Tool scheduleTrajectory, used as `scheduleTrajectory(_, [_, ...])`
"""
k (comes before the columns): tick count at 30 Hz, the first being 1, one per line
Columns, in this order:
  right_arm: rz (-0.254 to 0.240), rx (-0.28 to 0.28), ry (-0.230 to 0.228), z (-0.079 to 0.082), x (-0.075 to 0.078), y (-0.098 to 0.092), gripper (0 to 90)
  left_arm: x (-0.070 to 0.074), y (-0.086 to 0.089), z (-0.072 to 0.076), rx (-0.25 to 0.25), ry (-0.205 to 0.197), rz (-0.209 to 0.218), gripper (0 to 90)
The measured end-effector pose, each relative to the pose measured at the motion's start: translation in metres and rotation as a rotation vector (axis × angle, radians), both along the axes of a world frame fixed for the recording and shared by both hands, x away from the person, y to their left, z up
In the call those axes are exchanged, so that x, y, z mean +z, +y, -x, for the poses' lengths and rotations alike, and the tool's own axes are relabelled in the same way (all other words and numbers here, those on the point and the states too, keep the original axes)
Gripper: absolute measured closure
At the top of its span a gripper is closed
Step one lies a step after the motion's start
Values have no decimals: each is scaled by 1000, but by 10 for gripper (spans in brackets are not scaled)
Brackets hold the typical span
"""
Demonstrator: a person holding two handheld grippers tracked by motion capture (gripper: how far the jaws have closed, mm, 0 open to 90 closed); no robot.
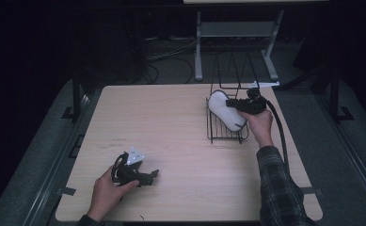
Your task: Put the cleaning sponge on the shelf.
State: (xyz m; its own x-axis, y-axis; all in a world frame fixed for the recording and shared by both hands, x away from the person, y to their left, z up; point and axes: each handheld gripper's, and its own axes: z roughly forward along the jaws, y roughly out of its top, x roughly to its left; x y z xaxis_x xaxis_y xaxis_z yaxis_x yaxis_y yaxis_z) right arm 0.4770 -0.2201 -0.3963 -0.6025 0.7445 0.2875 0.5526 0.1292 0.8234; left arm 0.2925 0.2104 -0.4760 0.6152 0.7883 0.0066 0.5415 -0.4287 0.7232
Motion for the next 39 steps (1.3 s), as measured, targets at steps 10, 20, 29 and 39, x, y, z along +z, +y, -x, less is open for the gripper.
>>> scheduleTrajectory(10, [68, -29, 3, -8, -9, 2, 763, 0, 0, 0, -1, 1, 1, 125])
scheduleTrajectory(20, [105, -84, 5, -14, -17, -3, 663, 0, 0, 0, -1, 1, 1, 125])
scheduleTrajectory(29, [119, -132, 30, -16, -29, -9, 524, 0, 0, 0, 0, 1, 1, 125])
scheduleTrajectory(39, [135, -102, 5, 7, -20, -23, 843, 0, 0, 0, 0, 1, 1, 125])
